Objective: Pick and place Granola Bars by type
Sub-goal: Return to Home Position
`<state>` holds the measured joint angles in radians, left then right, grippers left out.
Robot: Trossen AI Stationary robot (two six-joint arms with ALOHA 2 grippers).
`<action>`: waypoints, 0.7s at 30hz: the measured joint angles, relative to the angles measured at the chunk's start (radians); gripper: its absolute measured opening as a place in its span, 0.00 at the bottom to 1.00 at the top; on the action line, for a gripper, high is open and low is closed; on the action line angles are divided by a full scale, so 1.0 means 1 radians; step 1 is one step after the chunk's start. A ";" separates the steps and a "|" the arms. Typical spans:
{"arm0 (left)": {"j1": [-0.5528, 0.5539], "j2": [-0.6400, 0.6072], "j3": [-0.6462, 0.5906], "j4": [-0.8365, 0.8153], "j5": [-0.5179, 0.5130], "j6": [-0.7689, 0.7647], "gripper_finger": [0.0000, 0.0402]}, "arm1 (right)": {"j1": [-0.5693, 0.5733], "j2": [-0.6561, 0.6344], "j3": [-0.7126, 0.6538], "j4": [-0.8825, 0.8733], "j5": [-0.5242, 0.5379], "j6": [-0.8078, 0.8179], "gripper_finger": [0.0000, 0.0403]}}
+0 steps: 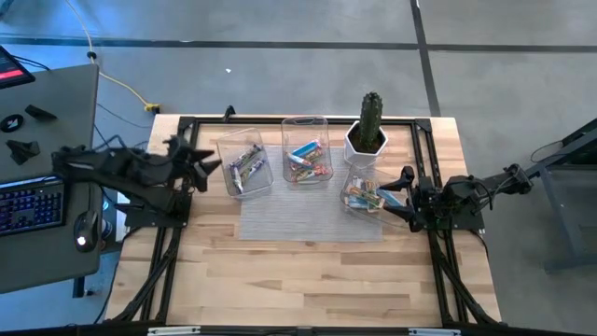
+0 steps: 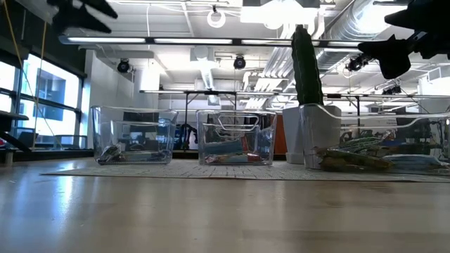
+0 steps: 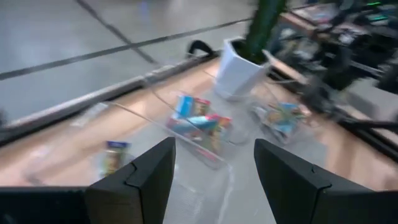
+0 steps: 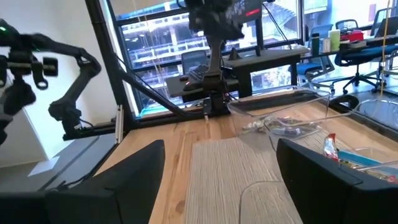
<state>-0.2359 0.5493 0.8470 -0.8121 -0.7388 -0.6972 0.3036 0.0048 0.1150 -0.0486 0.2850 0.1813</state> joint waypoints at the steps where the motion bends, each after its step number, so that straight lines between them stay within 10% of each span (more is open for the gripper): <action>1: 0.000 -0.038 -0.063 0.062 0.022 0.025 0.53 | 0.000 0.000 0.000 -0.004 -0.003 -0.003 0.73; 12: 0.000 -0.318 -0.616 0.617 0.123 0.102 0.53 | 0.000 0.000 0.000 0.001 -0.004 -0.003 0.73; 21: 0.000 -0.522 -0.677 0.656 0.248 0.290 0.53 | -0.001 0.000 0.000 0.015 -0.065 -0.024 0.73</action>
<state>-0.2363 0.0274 0.1699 -0.1565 -0.4910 -0.4069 0.3031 0.0044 0.1154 -0.0341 0.2200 0.1573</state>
